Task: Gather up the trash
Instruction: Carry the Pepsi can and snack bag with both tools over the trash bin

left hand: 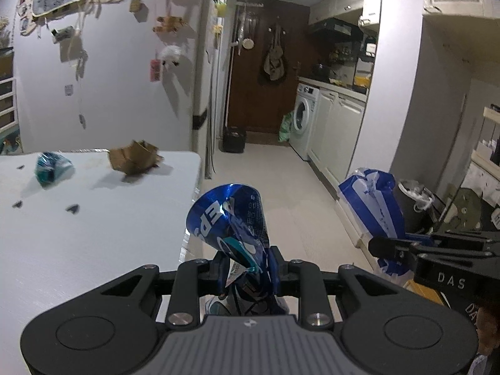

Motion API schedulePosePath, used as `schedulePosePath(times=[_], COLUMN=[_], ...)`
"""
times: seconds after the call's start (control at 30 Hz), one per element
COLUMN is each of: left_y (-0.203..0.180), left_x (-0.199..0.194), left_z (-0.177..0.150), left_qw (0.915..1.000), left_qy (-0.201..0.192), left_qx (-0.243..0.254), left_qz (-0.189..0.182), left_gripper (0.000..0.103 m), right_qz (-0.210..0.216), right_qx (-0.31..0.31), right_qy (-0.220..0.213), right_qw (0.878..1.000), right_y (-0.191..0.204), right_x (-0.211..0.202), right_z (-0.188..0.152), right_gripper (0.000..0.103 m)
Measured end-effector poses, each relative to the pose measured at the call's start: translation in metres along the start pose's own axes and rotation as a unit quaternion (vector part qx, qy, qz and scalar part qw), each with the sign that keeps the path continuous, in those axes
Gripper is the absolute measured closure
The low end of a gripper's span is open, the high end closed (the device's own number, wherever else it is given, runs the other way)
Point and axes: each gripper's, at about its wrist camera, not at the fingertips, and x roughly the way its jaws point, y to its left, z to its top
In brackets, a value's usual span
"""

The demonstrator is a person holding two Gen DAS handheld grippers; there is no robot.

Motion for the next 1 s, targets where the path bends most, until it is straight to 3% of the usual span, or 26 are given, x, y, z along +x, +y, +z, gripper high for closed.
schedulePosePath(times=[0.33, 0.53, 0.77, 1.0], left_y=[-0.038, -0.050, -0.054, -0.055], left_x=[0.043, 0.085, 0.142, 0.201], left_z=[-0.036, -0.067, -0.108, -0.151], left_qw=[0.9993, 0.9969, 0.9910, 0.9815], left_qy=[0.035, 0.076, 0.132, 0.187], left_qx=[0.008, 0.005, -0.007, -0.026], left_qz=[-0.015, -0.019, -0.023, -0.033], left_gripper=[0.076, 0.076, 0.076, 0.076], right_qz=[-0.019, -0.030, -0.038, -0.035], right_qx=[0.029, 0.048, 0.076, 0.100], right_qy=[0.028, 0.063, 0.130, 0.205], right_qw=[0.999, 0.996, 0.988, 0.973], right_y=[-0.047, -0.071, -0.103, -0.129], right_x=[0.012, 0.038, 0.081, 0.128], right_z=[-0.054, -0.097, -0.153, -0.188], right_gripper=[0.084, 0.084, 0.083, 0.083])
